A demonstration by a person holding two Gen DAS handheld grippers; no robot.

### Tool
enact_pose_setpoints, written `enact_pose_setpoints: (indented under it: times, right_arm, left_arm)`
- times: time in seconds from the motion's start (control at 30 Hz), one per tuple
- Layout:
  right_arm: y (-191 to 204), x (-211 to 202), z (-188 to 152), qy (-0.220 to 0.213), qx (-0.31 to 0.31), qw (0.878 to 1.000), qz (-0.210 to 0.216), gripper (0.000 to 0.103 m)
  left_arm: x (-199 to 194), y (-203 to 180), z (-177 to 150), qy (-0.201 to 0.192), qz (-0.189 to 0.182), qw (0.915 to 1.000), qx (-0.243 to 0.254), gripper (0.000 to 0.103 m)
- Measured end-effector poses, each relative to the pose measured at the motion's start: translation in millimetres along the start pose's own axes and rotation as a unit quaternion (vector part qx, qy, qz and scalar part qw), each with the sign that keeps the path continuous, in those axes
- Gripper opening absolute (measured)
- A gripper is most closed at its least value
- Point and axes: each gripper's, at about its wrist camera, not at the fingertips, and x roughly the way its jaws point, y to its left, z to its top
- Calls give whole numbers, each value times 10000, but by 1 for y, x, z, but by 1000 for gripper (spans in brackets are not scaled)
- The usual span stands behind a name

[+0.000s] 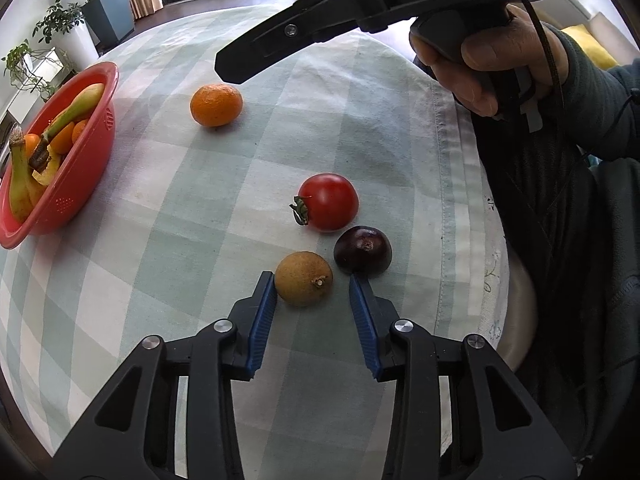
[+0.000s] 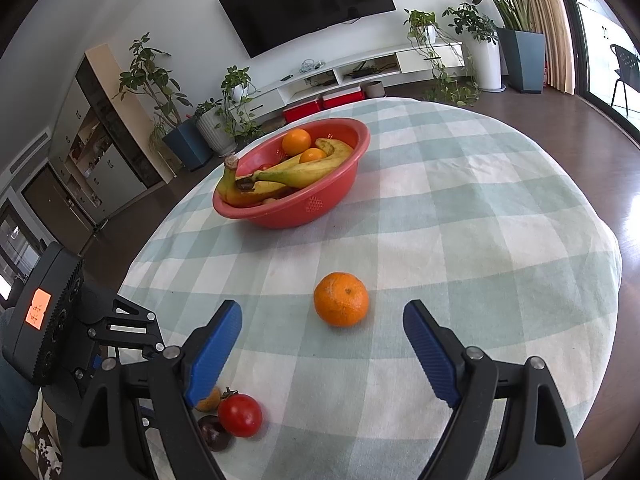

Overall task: Organize fruits
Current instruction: 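Close the left tool on the brown round fruit while the right tool approaches the mandarin, then lift the brown fruit with the left tool while the right tool grasps the mandarin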

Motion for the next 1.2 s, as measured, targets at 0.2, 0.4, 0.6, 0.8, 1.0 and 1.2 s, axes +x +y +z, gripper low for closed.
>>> enact_pose_setpoints:
  times: [0.2, 0.4, 0.6, 0.8, 1.0, 1.2]
  right_arm:
    - [-1, 1, 0, 18, 5, 10000, -8, 85]
    - [-1, 1, 0, 17, 4, 10000, -7, 85]
    - [-2, 2, -2, 29, 7, 10000, -17, 85]
    - [-2, 3, -3, 37, 10, 10000, -27, 85]
    - [-4, 5, -3, 38, -16, 10000, -81, 85]
    - [-5, 9, -1, 118, -47, 9998, -168, 83]
  left_arm:
    - [-3, 0, 0, -82, -25, 10000, -33, 35]
    - [-2, 5, -5, -157, -64, 9995, -257, 35]
    - [-1, 3, -4, -303, -5, 9990, -326, 26]
    - [-1, 2, -4, -364, 86, 9982, -467, 26]
    - [-11, 0, -11, -501, 367, 9957, -683, 26]
    - [-32, 2, -26, -955, 619, 9855, -1262, 26]
